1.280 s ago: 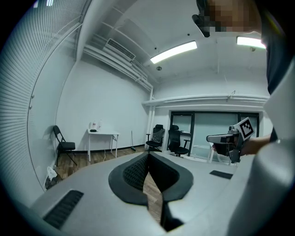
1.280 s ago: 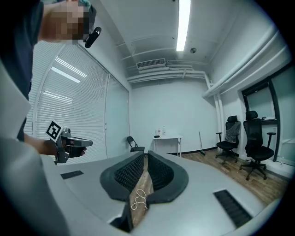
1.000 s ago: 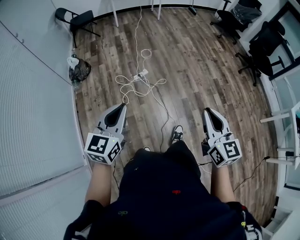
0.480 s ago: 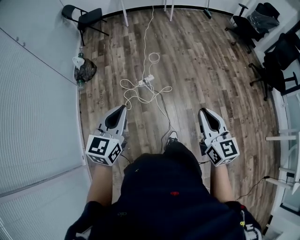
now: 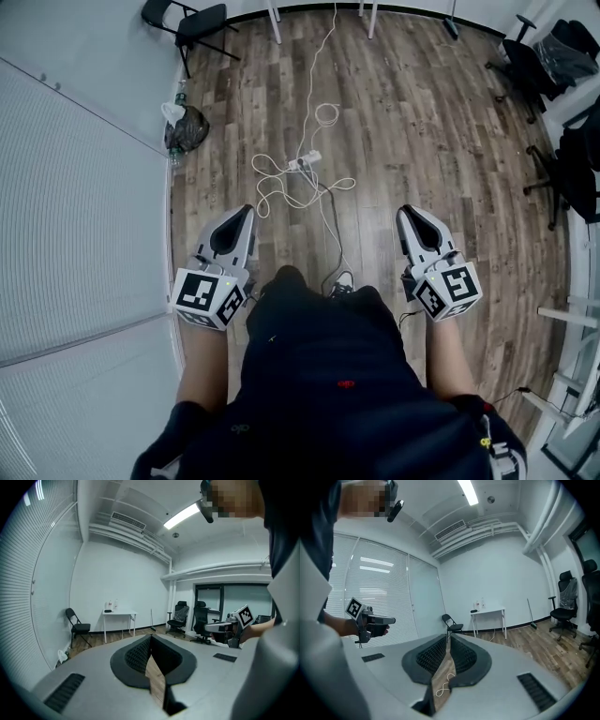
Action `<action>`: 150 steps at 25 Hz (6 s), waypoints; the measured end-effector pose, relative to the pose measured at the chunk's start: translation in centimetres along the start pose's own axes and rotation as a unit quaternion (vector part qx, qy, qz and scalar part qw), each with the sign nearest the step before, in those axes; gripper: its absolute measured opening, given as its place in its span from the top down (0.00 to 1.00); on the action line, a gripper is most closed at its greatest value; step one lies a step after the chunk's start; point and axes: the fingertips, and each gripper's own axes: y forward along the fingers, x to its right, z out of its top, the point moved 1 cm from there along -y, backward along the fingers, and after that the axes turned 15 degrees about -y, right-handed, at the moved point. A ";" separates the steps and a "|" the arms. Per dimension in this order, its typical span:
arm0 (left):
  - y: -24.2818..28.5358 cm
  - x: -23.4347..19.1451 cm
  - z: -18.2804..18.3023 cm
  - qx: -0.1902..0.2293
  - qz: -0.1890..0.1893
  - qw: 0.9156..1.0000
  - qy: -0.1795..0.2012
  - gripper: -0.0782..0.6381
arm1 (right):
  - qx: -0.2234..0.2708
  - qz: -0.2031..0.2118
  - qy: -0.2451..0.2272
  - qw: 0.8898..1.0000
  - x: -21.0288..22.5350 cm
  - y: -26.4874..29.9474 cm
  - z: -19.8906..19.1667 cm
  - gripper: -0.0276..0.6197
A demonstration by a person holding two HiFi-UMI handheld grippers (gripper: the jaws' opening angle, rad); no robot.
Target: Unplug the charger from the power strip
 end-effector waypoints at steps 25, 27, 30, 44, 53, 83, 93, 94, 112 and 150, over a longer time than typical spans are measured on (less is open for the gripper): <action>21.9 -21.8 4.9 -0.046 -0.019 0.997 -0.052 0.86 | -0.079 0.057 -0.024 0.995 5.8 29.8 0.6 0.89; 23.2 -24.9 4.7 -0.050 -0.016 0.997 -0.056 0.86 | -0.084 0.054 -0.024 0.995 5.7 33.5 0.2 0.89; 24.5 -28.6 3.2 -0.058 -0.002 0.995 -0.080 0.86 | -0.093 0.065 -0.029 0.993 5.2 38.3 -1.5 0.89; 35.2 -39.0 -8.0 -0.100 0.073 0.984 -0.127 0.86 | -0.189 0.185 -0.057 0.963 8.7 54.3 -19.4 0.89; 46.4 -43.0 -25.4 -0.153 0.096 0.976 -0.126 0.86 | -0.241 0.295 -0.096 0.920 10.5 62.7 -40.2 0.82; 65.6 -56.5 -72.7 -0.286 -0.012 0.948 -0.140 0.87 | -0.248 0.516 -0.312 0.758 3.1 72.0 -88.4 0.69; 66.8 -56.4 -72.7 -0.303 -0.053 0.943 -0.126 0.86 | -0.199 0.553 -0.336 0.736 2.7 72.3 -88.8 0.78; 66.8 -56.4 -72.7 -0.302 -0.052 0.944 -0.120 0.87 | -0.197 0.553 -0.341 0.734 2.7 72.2 -88.8 0.79; 60.8 -54.9 -56.0 -0.222 0.074 0.964 -0.125 0.87 | -0.162 0.365 -0.020 0.916 7.8 70.9 -64.6 0.79; 22.4 -25.2 8.5 0.001 0.021 0.997 -0.072 0.87 | 0.000 0.080 0.007 0.997 5.5 39.7 4.4 0.79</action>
